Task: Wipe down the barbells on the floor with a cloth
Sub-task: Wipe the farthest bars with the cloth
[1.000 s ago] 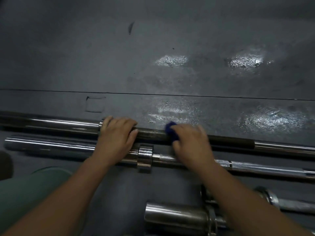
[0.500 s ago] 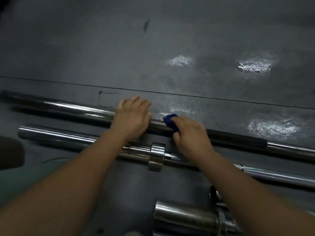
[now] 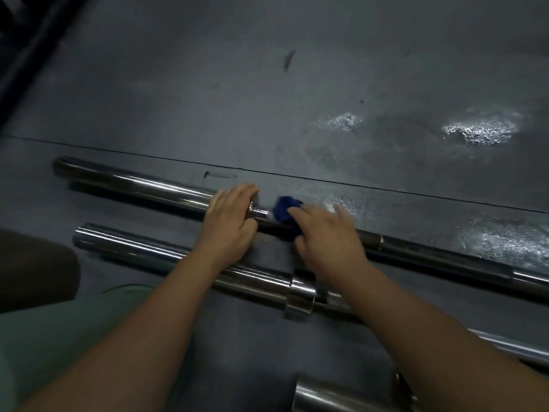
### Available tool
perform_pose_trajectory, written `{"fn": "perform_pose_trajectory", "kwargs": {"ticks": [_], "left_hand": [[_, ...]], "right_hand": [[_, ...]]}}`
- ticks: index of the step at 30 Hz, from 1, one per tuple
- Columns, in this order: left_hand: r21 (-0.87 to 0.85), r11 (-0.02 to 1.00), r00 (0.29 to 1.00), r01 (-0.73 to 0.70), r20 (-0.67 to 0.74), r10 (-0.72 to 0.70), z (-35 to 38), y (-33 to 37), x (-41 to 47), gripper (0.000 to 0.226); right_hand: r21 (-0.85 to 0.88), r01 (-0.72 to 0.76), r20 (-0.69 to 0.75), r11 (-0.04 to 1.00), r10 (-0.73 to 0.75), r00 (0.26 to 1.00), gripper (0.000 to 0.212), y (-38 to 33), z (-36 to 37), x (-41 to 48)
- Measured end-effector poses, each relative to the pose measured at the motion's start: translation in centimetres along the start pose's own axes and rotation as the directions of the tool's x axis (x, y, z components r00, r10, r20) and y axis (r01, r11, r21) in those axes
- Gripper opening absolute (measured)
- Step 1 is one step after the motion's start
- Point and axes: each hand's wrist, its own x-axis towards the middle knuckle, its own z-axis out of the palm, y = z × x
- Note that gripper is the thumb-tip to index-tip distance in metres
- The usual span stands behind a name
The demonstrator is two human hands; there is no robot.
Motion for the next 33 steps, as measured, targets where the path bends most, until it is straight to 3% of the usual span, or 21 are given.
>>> {"fn": "perform_pose_trajectory", "kwargs": {"ticks": [3,7,10,19,25,29,33], "left_hand": [[0.065,0.998,0.999,-0.023,-0.045,0.026,1.3,-0.1,-0.4,0.082],[0.020,1.000,0.999,-0.019,-0.043,0.020,1.2,-0.3,0.0,0.080],[0.030,0.998,0.998,-0.063,-0.009,0.063,0.4,-0.9,0.0,0.084],[0.007,1.000,0.991,0.030,-0.134,-0.029,0.8,0.8,-4.0,0.078],[-0.006,0.994,0.994,0.109,0.017,-0.109,1.5,1.7,-4.2,0.079],[0.039,0.991,0.989,0.130,0.069,-0.133,-0.2,2.3,1.3,0.071],[0.007,0.991,0.986,0.136,-0.099,-0.135,0.2,3.4,1.3,0.055]], "right_hand": [[-0.032,-0.166,-0.100,0.986,0.162,0.982,0.043,-0.6,0.7,-1.1],[0.004,0.102,-0.054,0.995,-0.102,0.993,0.050,-5.7,1.5,2.4],[-0.052,0.140,-0.029,0.989,-0.142,0.989,0.061,-3.7,0.5,2.0],[-0.102,-0.235,-0.033,0.967,0.233,0.972,0.062,8.7,-0.6,-8.7],[-0.075,-0.233,-0.129,0.970,0.222,0.966,0.054,8.5,0.5,-7.4],[-0.021,-0.294,-0.017,0.956,0.294,0.956,0.049,9.8,-1.7,-3.6],[0.102,-0.387,-0.222,0.916,0.400,0.889,0.040,8.7,-0.9,-3.0]]}}
